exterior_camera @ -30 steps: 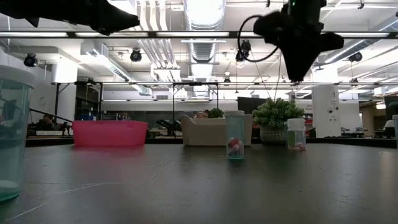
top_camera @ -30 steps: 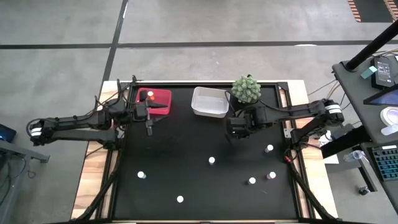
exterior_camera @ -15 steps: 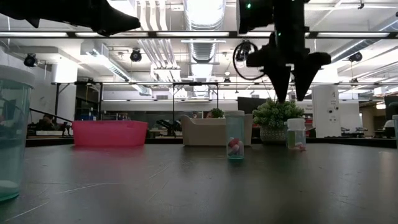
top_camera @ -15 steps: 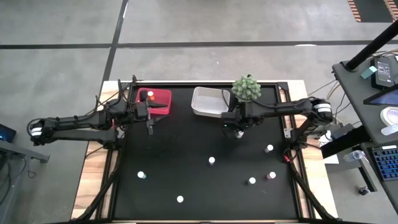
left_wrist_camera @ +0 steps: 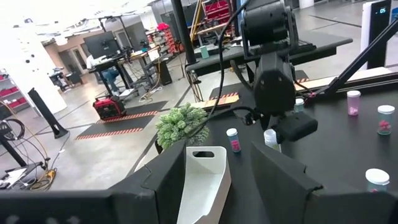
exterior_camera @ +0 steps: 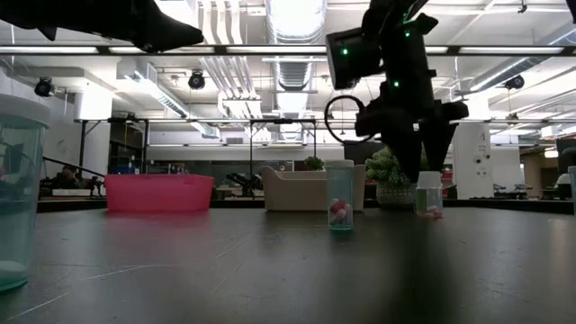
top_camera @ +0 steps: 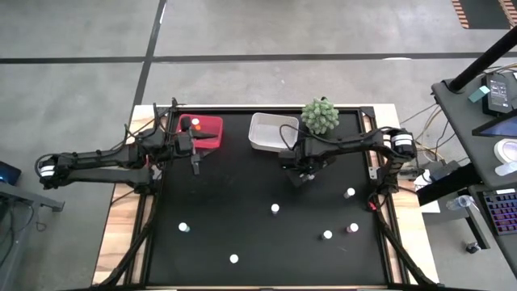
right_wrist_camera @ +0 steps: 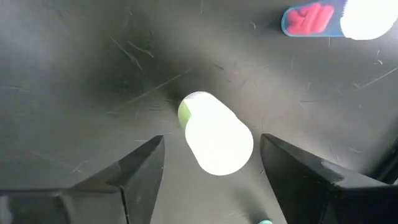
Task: Pick and place medicine bottles into bin by pill shape (circle, oval)
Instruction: Put the transparent capsule bottle into the white bin
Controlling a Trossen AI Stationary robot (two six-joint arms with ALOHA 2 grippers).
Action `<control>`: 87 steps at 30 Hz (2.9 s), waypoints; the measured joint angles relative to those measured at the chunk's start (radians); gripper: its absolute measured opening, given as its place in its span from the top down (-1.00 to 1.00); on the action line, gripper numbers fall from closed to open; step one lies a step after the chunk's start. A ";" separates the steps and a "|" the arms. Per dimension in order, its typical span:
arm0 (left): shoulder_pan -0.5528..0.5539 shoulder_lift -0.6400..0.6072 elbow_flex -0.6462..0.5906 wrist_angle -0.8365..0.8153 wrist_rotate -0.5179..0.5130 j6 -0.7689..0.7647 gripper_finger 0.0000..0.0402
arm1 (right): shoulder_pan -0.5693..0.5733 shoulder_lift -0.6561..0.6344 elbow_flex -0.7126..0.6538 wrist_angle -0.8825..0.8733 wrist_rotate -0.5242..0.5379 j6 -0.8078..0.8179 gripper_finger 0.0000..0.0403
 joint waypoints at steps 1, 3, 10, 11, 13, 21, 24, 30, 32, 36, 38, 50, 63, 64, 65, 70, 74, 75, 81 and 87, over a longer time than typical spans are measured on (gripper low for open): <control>0.000 0.000 0.000 0.000 0.000 0.002 0.18 | -0.001 0.005 -0.001 0.000 -0.001 -0.005 -0.25; 0.000 0.000 0.000 0.000 0.000 0.003 0.18 | -0.004 0.009 -0.002 0.001 -0.001 -0.020 -0.23; 0.000 0.006 0.000 0.004 -0.002 0.004 0.18 | -0.013 -0.007 -0.024 0.021 -0.003 -0.021 -0.12; 0.000 0.006 0.000 0.004 -0.002 0.004 0.18 | -0.014 -0.007 -0.032 0.030 -0.003 -0.021 -0.10; 0.000 0.006 0.000 0.005 -0.002 0.004 0.18 | -0.015 -0.007 -0.052 0.051 -0.005 -0.021 -0.07; 0.000 0.012 0.000 0.006 -0.002 0.004 0.18 | -0.017 -0.011 -0.078 0.079 -0.008 -0.027 0.10; 0.000 0.019 -0.001 0.026 -0.003 0.005 0.18 | -0.017 -0.019 -0.078 0.082 -0.024 -0.028 0.20; 0.000 0.036 -0.001 0.026 -0.003 0.005 0.18 | -0.017 -0.046 -0.078 0.091 -0.037 -0.022 0.35; 0.000 0.040 0.001 0.028 -0.003 0.005 0.18 | -0.017 -0.059 -0.077 0.094 -0.040 -0.019 0.35; 0.000 0.036 0.001 0.035 -0.005 0.005 0.18 | -0.017 -0.075 -0.026 0.092 -0.062 -0.017 0.31; 0.000 0.029 0.001 0.033 -0.006 0.006 0.18 | -0.017 -0.075 0.019 0.093 -0.064 -0.019 0.31; 0.000 0.025 0.001 0.033 -0.007 0.007 0.18 | -0.119 0.054 0.392 0.103 -0.060 -0.229 0.33; 0.000 0.024 0.001 0.033 -0.006 0.007 0.18 | -0.282 0.396 0.921 -0.082 -0.061 -0.559 0.33; 0.000 0.024 0.001 0.033 -0.006 0.007 0.18 | -0.293 0.420 0.952 -0.092 -0.061 -0.575 0.33; 0.000 0.023 0.001 0.033 -0.006 0.007 0.18 | -0.303 0.444 0.981 -0.101 -0.061 -0.586 0.33; 0.000 0.021 0.001 0.033 -0.006 0.007 0.18 | -0.347 0.540 1.068 -0.104 -0.060 -0.632 0.33; 0.000 0.021 0.001 0.033 -0.006 0.007 0.18 | -0.374 0.584 1.064 -0.097 -0.056 -0.644 0.33; 0.000 0.021 0.001 0.033 -0.006 0.007 0.18 | -0.380 0.595 1.064 -0.097 -0.055 -0.651 0.33; 0.000 0.019 0.001 0.033 -0.006 0.015 0.18 | -0.394 0.637 1.064 -0.093 -0.052 -0.669 0.33; 0.000 0.021 0.001 0.033 -0.006 0.023 0.18 | -0.395 0.656 1.064 -0.085 -0.051 -0.682 0.30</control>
